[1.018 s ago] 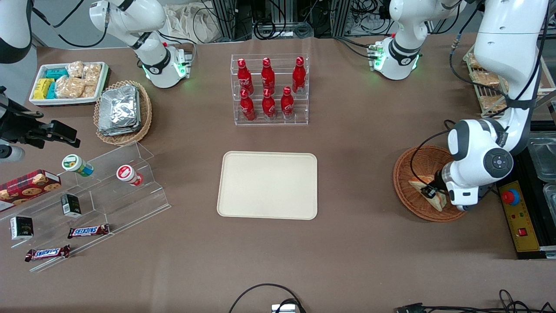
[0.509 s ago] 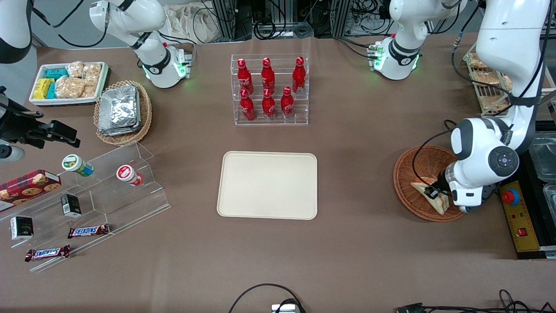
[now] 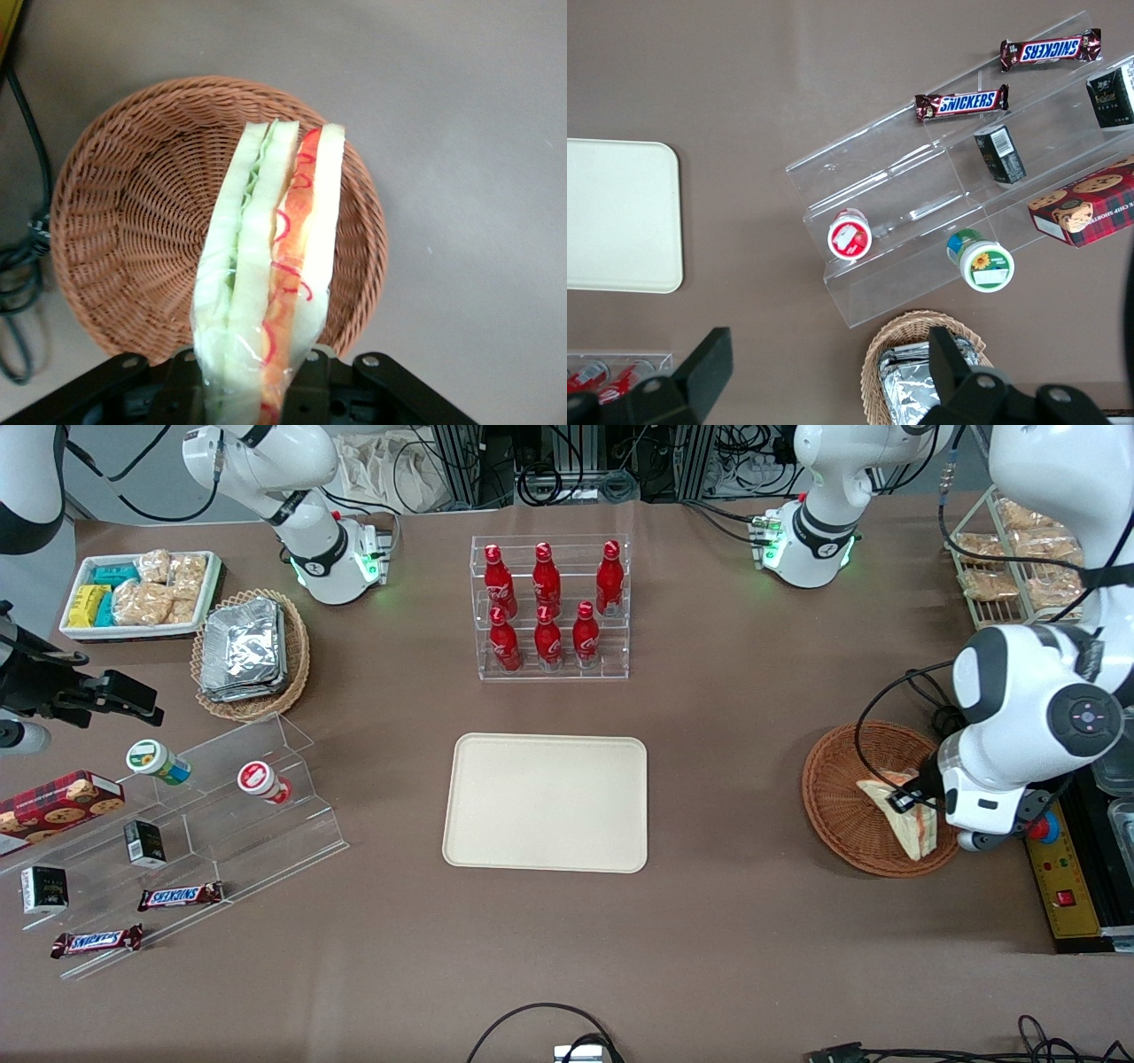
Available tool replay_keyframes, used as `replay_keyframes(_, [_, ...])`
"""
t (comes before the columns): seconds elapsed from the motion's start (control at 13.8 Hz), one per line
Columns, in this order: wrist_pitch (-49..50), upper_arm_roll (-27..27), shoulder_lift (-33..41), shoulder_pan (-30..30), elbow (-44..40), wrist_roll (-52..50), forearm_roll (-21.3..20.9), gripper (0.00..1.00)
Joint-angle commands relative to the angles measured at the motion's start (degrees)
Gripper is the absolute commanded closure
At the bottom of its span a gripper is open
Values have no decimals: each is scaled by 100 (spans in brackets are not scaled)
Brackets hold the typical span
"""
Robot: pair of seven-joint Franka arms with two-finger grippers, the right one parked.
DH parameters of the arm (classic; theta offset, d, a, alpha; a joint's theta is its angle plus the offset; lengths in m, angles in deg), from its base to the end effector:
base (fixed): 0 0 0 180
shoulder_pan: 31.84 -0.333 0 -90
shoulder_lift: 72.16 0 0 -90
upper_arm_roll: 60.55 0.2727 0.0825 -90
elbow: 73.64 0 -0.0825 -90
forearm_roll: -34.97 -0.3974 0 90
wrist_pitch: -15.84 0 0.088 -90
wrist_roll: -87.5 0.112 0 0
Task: Place sandwich from basket to tray
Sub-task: 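Carry the held sandwich with the left gripper over the cream tray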
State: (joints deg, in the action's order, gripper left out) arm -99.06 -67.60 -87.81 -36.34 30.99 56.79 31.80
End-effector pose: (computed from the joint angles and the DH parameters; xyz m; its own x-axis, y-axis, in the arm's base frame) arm 0.6146 -0.0213 0.3256 0.8889 0.4526 -0.0712 0.4492 -0.8915 -0.0594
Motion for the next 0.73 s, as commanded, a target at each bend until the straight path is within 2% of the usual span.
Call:
replay_keyframes(0.0, [861, -339, -157, 55, -994, 494, -51, 100])
replay_keyframes(0.22, [1600, -577, -482, 405, -1856, 645, -25, 100])
replay_keyframes(0.44, [1638, -613, -702, 1090, -2113, 557, 36, 100])
replay_keyframes(0.65, [1602, -613, -1421, 1767, -2683, 478, 36, 100])
